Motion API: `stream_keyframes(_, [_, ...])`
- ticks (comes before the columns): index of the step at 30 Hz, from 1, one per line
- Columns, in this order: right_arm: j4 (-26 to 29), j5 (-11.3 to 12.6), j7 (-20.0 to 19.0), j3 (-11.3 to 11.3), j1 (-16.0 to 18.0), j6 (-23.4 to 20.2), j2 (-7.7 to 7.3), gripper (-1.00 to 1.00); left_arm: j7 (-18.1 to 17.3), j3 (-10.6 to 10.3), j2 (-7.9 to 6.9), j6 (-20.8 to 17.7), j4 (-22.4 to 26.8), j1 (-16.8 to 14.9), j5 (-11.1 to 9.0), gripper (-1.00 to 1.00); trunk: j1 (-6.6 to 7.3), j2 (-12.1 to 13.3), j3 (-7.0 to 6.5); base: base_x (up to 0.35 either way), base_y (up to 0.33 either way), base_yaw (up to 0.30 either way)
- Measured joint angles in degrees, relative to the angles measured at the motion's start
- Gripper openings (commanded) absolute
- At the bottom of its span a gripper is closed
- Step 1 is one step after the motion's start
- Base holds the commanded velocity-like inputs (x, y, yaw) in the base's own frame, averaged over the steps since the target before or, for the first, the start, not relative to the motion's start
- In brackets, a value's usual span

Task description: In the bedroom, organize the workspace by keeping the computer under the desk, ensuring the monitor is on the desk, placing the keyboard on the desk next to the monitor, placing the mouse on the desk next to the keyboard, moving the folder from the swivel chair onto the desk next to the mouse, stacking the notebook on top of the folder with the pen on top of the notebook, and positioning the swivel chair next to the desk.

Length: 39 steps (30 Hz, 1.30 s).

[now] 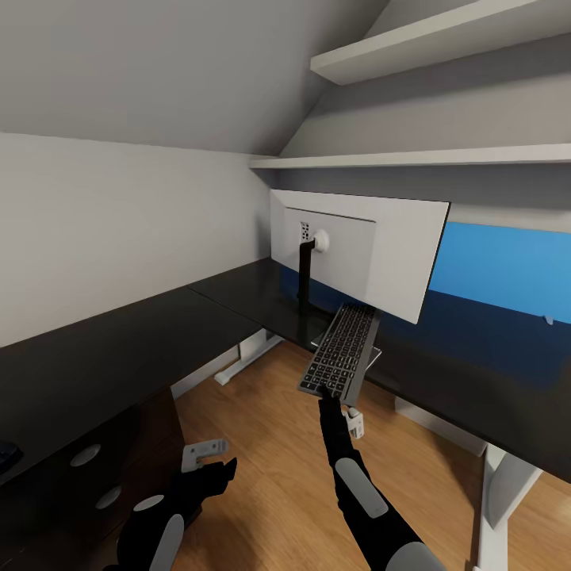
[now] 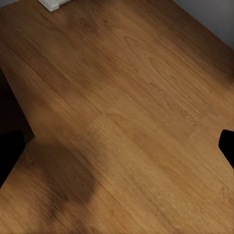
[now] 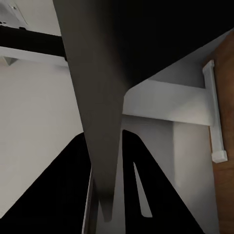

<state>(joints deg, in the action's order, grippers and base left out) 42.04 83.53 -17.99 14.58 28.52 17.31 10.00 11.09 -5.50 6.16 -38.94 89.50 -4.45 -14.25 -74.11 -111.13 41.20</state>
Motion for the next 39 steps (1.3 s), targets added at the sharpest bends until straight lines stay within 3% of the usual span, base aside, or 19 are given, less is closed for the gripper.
stream_keyframes(39, [0.31,0.68,-0.09,-0.04,-0.01,-0.33,0.0,-1.0,0.0,0.0,0.0,-0.06,0.07,0.0,0.08,1.0,0.22,0.4,-0.18,0.0,0.0,0.0])
